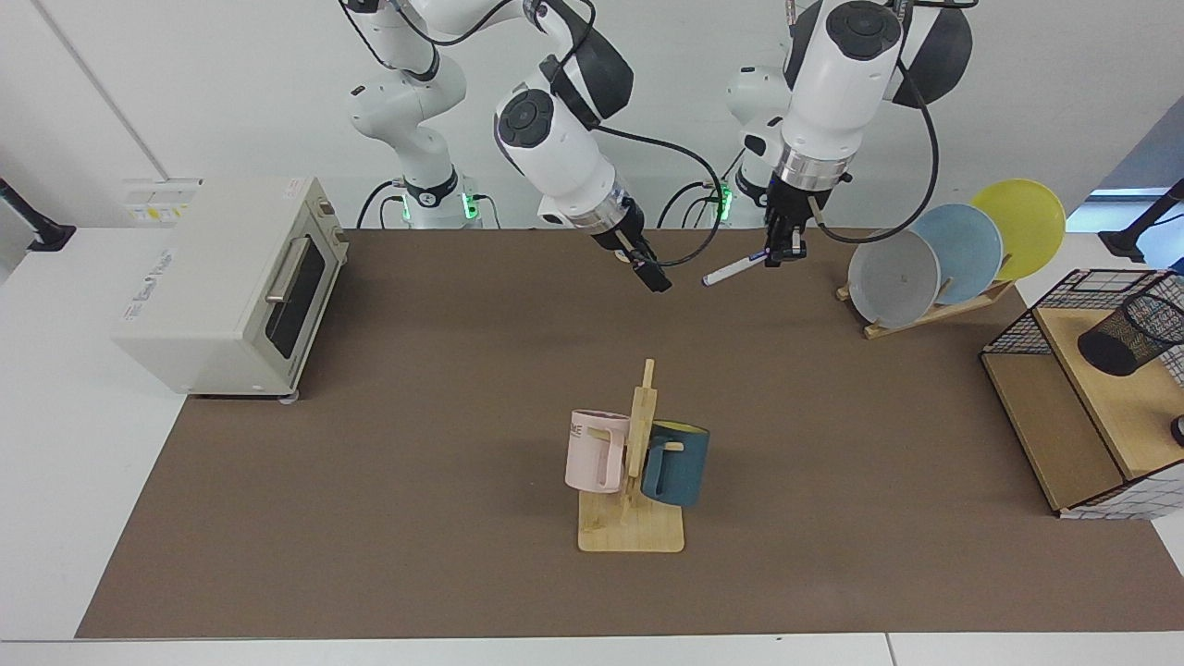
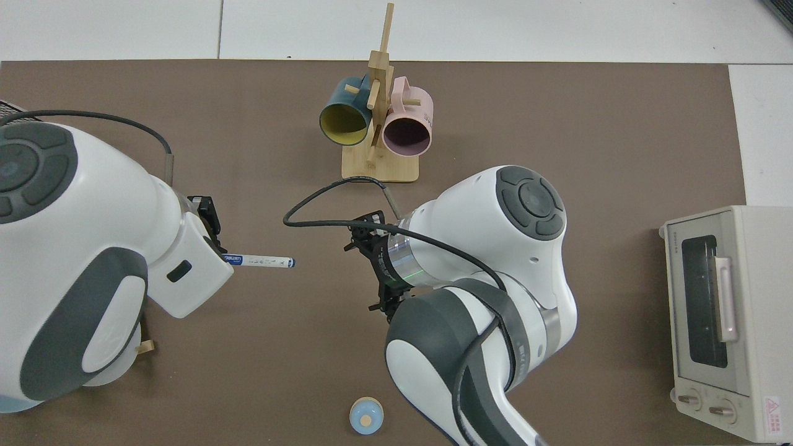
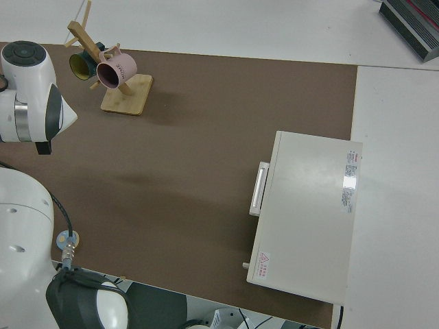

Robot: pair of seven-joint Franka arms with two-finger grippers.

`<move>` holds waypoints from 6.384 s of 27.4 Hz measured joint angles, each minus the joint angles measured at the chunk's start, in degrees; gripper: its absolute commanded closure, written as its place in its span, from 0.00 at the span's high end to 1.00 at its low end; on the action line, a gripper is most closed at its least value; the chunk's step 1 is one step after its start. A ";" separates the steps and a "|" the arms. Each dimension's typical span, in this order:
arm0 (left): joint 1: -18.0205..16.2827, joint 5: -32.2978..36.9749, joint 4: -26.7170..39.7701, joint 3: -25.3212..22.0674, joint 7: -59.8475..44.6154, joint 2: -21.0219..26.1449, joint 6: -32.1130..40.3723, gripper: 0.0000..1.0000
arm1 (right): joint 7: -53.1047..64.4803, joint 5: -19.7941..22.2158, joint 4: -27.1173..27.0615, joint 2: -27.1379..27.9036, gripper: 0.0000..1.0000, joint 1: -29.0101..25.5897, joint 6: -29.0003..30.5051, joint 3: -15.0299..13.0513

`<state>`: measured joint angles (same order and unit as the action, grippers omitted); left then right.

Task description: Put markers into pen holder

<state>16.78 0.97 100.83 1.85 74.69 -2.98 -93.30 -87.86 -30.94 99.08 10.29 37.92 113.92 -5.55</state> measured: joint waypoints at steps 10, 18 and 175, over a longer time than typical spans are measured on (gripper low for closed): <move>-0.12 6.76 0.00 -6.74 0.17 0.00 0.92 0.00 | 29.46 14.20 0.42 -2.80 1.00 -8.76 -12.19 -0.39; -0.24 17.26 0.00 -10.52 0.17 0.00 0.90 0.00 | 54.26 26.15 0.70 -5.75 1.00 -14.50 -15.98 -0.67; -0.30 3.90 -10.82 -22.61 -10.64 16.85 -4.77 1.00 | 86.88 32.41 0.10 -12.53 1.00 -29.79 -15.67 -0.44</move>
<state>16.48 4.87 90.01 -20.76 64.05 13.87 -98.07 -0.99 1.47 99.18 -2.24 8.14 98.25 -5.99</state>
